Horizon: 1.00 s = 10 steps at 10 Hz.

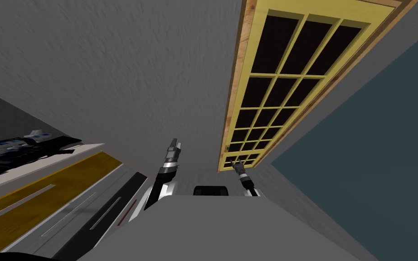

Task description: Pull the door open

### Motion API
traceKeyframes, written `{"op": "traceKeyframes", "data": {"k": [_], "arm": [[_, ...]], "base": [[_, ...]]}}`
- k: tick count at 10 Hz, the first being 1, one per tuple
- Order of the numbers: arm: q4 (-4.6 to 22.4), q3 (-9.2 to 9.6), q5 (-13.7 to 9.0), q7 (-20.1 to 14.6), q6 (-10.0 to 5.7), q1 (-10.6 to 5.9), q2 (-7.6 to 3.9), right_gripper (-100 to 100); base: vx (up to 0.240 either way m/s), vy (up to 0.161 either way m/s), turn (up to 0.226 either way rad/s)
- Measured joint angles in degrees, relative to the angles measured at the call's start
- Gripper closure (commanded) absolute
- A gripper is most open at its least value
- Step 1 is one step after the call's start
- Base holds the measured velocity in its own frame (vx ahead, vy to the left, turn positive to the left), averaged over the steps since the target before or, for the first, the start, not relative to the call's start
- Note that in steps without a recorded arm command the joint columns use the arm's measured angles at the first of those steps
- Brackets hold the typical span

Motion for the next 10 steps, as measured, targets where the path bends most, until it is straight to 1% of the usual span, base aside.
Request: {"op": "traceKeyframes", "data": {"k": [1, 2, 3, 4, 6, 7, 8, 9, 10], "arm": [[1.28, -0.13, 0.21, 0.79, -0.5, -0.33, 0.01, -100], [1.41, -0.14, 0.23, 0.97, -0.6, -0.37, 0.01, -100], [1.71, -0.61, -0.11, 0.72, -0.77, -0.23, -0.53, -100], [3.35, -1.22, -0.53, 0.82, -1.73, -0.58, -0.93, -100], [3.59, -2.15, -1.23, 0.2, -2.64, 0.4, -2.05, -100], [6.39, -3.03, -1.87, 0.17, -4.25, -0.33, -3.01, -100], [6.81, -3.63, -2.33, -0.23, -5.15, 0.16, -3.85, -100], [6.73, -4.15, -2.69, -0.39, -5.55, 0.85, -4.07, -100], [5.96, -4.55, -2.97, -0.57, -5.48, 1.66, -4.23, -100]], "base": [[0.059, -0.013, 0.008], [0.092, 0.068, 0.199], [0.158, 0.114, 0.116], [0.166, 0.117, 0.085], [0.206, 0.069, 0.158], [0.202, 0.06, 0.15], [0.2, 0.041, 0.148], [0.194, -0.006, 0.102], [0.117, -0.016, 0.025]]}}
